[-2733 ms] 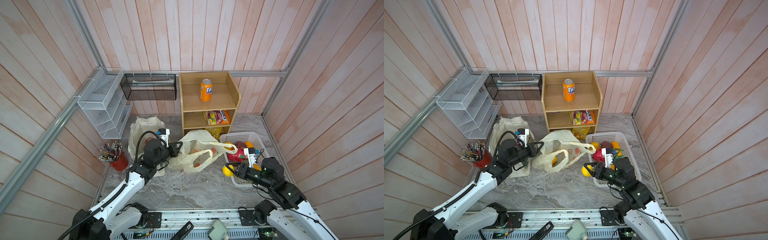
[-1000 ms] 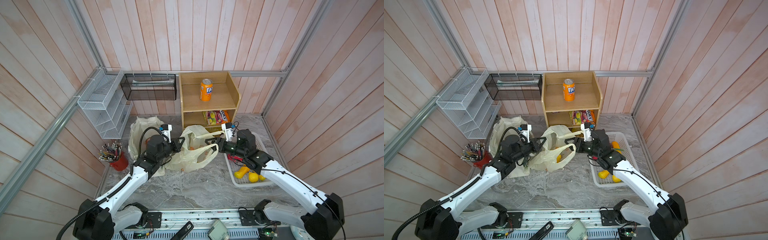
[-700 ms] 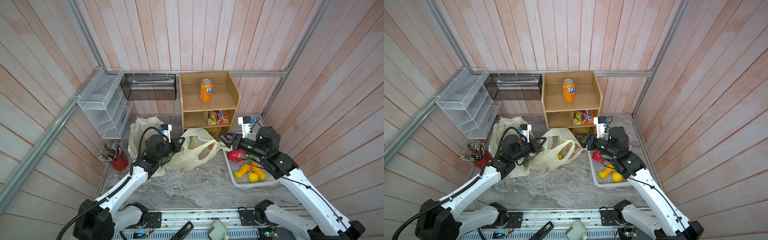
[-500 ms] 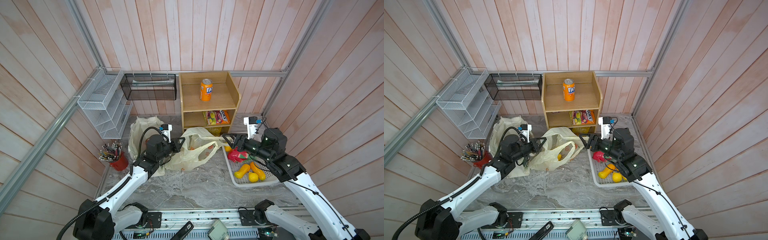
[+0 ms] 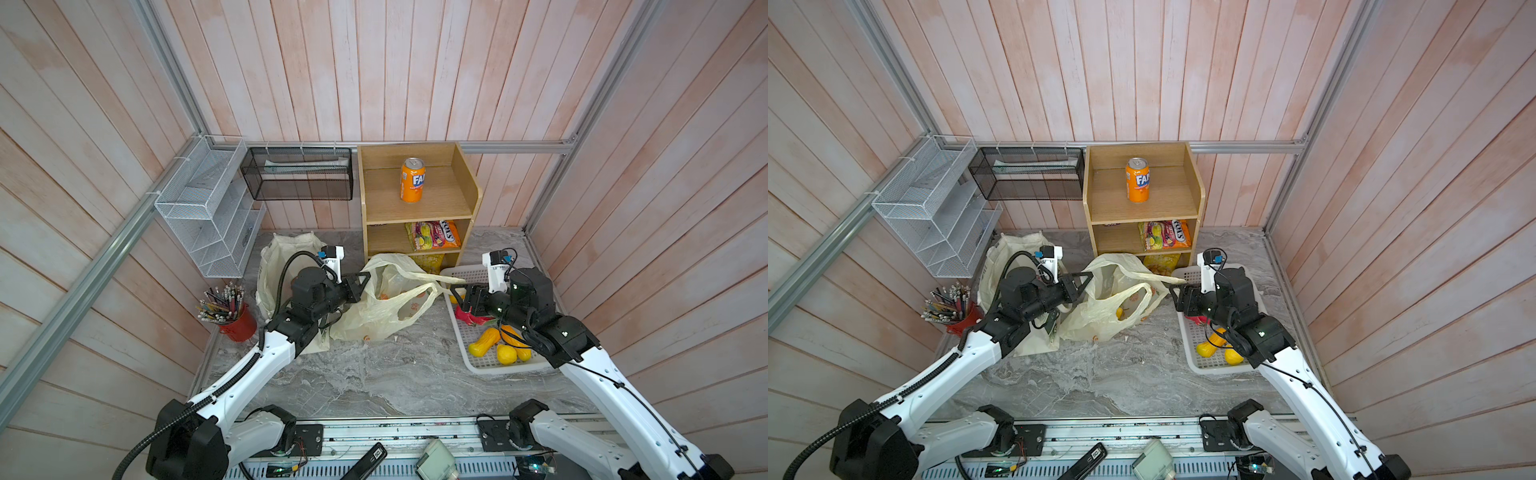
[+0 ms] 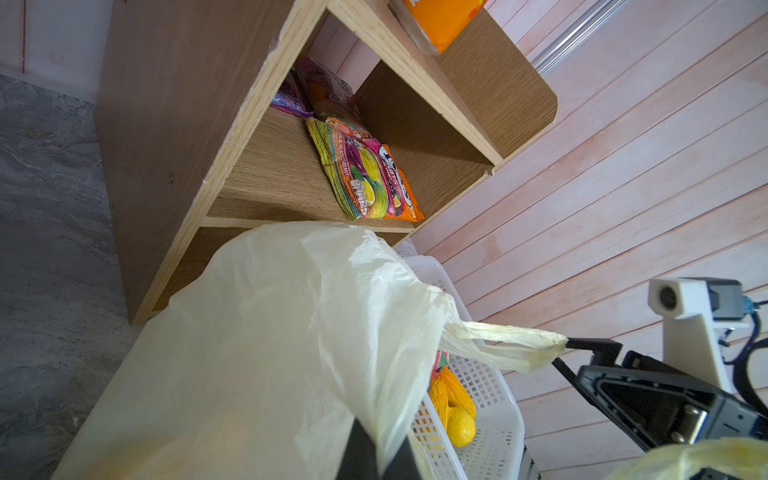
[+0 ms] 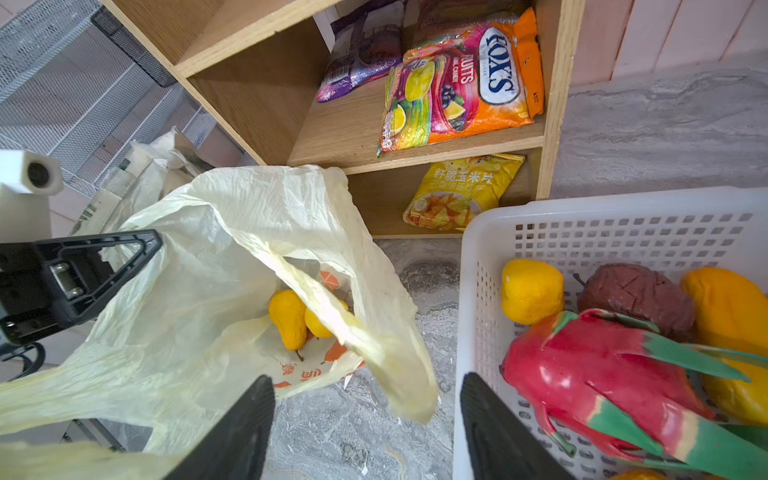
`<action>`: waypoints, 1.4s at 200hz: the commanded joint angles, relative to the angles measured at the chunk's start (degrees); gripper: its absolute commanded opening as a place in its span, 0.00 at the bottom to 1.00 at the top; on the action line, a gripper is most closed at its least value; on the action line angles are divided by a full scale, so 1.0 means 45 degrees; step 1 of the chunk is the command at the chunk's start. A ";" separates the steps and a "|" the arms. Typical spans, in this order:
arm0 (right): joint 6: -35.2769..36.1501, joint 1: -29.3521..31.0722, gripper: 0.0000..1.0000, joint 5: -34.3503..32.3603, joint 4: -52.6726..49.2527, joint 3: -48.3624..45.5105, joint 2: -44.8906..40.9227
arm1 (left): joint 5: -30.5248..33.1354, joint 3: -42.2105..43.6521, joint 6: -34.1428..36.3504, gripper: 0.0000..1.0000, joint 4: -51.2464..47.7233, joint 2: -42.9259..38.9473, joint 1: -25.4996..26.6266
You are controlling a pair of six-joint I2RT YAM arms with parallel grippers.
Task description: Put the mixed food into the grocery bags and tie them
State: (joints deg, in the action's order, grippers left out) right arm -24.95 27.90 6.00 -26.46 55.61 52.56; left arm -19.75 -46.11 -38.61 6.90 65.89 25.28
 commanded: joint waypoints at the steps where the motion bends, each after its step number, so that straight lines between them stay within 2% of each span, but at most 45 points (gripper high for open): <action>1: 0.0333 -0.0138 0.69 -0.0152 0.0565 -0.0341 0.0248 | -0.0263 -0.0419 0.0201 0.00 0.0166 -0.0032 -0.0070; 44: 0.0392 -0.1212 0.59 0.0999 0.1755 -0.0021 0.0931 | -0.0411 -0.0360 0.0143 0.00 0.0208 -0.0032 -0.0071; 79: 0.0501 -0.1501 0.00 0.2348 0.1833 0.1124 0.1524 | -0.0608 -0.0662 0.0243 0.00 0.0301 0.0239 -0.0087; 104: 0.0250 -0.1433 0.00 0.2541 0.1018 0.1933 0.1259 | -0.0994 -0.1455 0.0416 0.00 0.0142 0.0713 -0.0117; 133: -0.0857 -0.1056 0.00 0.2807 0.0826 0.2295 0.0522 | -0.1444 -0.2208 0.0398 0.00 0.0352 0.1423 -0.0124; 152: -0.1671 -0.0382 0.00 0.2804 0.0897 0.2602 0.0295 | -0.1726 -0.2748 0.0486 0.17 0.0465 0.2077 -0.0117; 165: -0.2128 0.0192 0.00 0.2384 0.0960 0.2697 0.0257 | -0.1872 -0.3222 0.0726 0.36 0.0315 0.2510 -0.0118; 181: -0.2573 0.0778 0.00 0.1921 0.1290 0.2587 0.0249 | -0.1788 -0.3750 0.1116 0.64 -0.0038 0.2822 -0.0158; 203: -0.2776 0.1049 0.00 0.1548 0.1605 0.2463 0.0371 | -0.1502 -0.4152 0.1581 0.85 -0.0552 0.2731 -0.0442; 238: -0.2548 0.1056 0.00 0.1190 0.1672 0.2692 0.0830 | -0.1207 -0.3916 0.1997 1.00 -0.1018 0.1703 -0.1363; 260: -0.2405 0.1048 0.00 0.1019 0.1661 0.2968 0.1113 | -0.1342 -0.3361 0.2017 1.00 -0.1141 0.0783 -0.1925; 280: -0.2422 0.1036 0.00 0.0914 0.1787 0.3100 0.1318 | -0.1826 -0.2668 0.1924 1.00 -0.1171 -0.0144 -0.1965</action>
State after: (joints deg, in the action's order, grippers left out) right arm -36.01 32.45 11.84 -19.79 67.24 57.80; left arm -25.74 -61.34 -31.03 2.33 69.73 16.53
